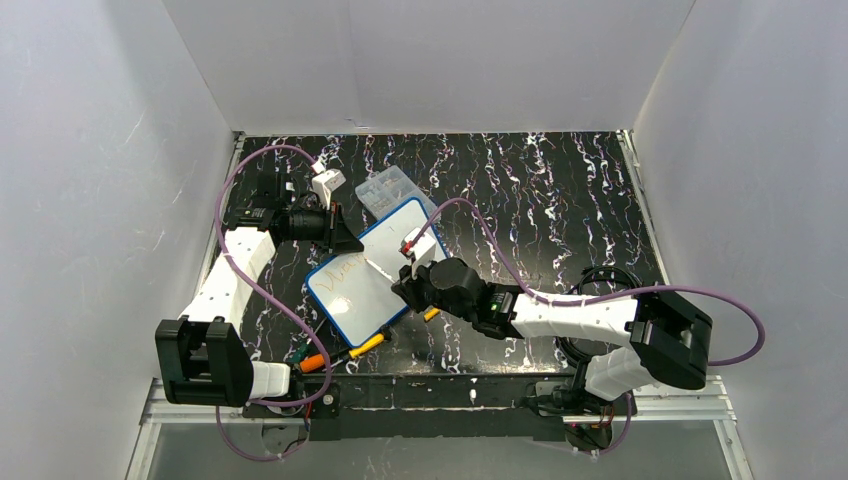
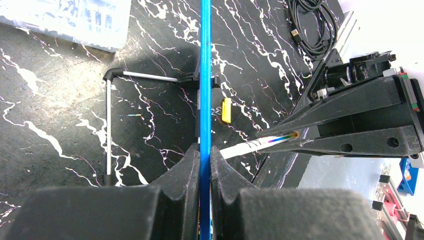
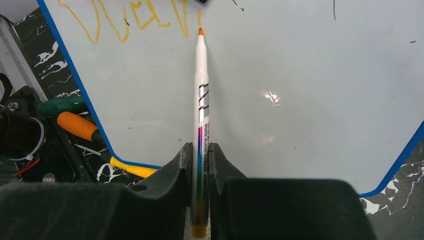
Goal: Write a sentence on the whiteboard
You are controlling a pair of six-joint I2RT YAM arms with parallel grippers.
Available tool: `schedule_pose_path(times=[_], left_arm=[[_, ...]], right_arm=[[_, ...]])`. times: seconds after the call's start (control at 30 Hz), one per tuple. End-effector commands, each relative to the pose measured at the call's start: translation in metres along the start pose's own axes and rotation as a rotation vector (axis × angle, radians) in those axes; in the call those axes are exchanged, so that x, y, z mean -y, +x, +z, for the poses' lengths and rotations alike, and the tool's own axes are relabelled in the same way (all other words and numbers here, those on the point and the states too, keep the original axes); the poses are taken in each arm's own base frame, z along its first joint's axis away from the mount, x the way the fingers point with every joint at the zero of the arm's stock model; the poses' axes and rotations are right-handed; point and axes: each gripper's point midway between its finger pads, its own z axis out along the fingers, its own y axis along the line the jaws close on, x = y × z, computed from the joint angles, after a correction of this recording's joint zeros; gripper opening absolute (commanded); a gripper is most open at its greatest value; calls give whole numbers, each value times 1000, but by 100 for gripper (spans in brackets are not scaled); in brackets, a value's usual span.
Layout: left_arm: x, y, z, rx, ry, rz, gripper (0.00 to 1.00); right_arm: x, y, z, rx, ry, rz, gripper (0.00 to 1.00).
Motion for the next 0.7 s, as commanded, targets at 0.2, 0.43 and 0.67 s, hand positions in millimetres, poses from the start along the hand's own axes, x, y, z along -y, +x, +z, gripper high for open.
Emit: schedule_pose_path(times=[0.2, 0.43, 0.67], left_arm=[[11, 11, -1, -24, 37, -31, 0], [11, 10, -1, -23, 38, -29, 0], [12, 10, -1, -23, 38, -29, 0]], right_arm=[[4, -30, 5, 81, 47, 9, 1], [4, -37, 8, 95, 57, 5, 1], [9, -34, 9, 79, 87, 10, 1]])
